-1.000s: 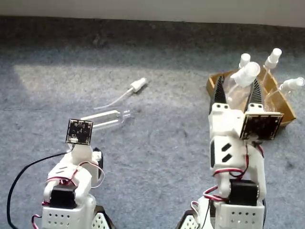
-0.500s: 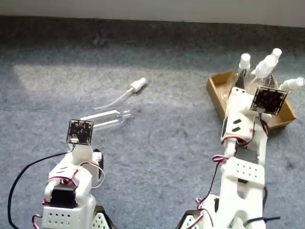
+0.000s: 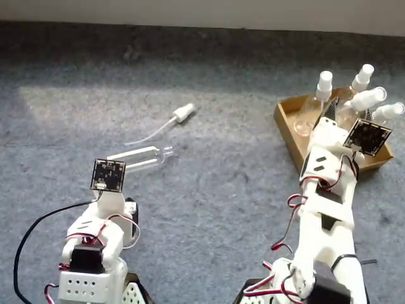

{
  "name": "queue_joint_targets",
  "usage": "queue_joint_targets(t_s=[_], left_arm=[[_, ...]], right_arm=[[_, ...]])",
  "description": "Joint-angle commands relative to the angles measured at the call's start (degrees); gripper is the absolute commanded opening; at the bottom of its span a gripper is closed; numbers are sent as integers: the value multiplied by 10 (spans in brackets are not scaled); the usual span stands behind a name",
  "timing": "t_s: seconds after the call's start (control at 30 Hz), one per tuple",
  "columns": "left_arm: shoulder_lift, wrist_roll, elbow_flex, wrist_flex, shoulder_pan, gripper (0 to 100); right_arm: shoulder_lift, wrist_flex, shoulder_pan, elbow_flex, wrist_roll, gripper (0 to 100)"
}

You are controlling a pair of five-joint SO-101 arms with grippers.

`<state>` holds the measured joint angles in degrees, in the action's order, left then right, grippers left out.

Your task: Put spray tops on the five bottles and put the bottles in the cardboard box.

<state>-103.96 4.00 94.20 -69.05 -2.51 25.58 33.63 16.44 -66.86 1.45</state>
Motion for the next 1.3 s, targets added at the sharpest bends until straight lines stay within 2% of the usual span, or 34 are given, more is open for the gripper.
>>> queue_joint_targets(t_s=[0.0, 0.3, 0.47, 0.63, 1.27], left_arm=[[0, -4, -4, 17, -7, 5], [0, -4, -4, 17, -7, 5], [0, -4, -4, 17, -7, 5], [0, -4, -4, 17, -7, 5], [0, -4, -3, 17, -7, 5]], right_arm=[[-28, 54, 9, 6, 4, 153], [-165, 129, 18, 27, 4, 153], [-230, 172, 15, 52, -57, 153], [-276, 215, 15, 52, -59, 153], [-375, 229, 7, 146, -58, 152]])
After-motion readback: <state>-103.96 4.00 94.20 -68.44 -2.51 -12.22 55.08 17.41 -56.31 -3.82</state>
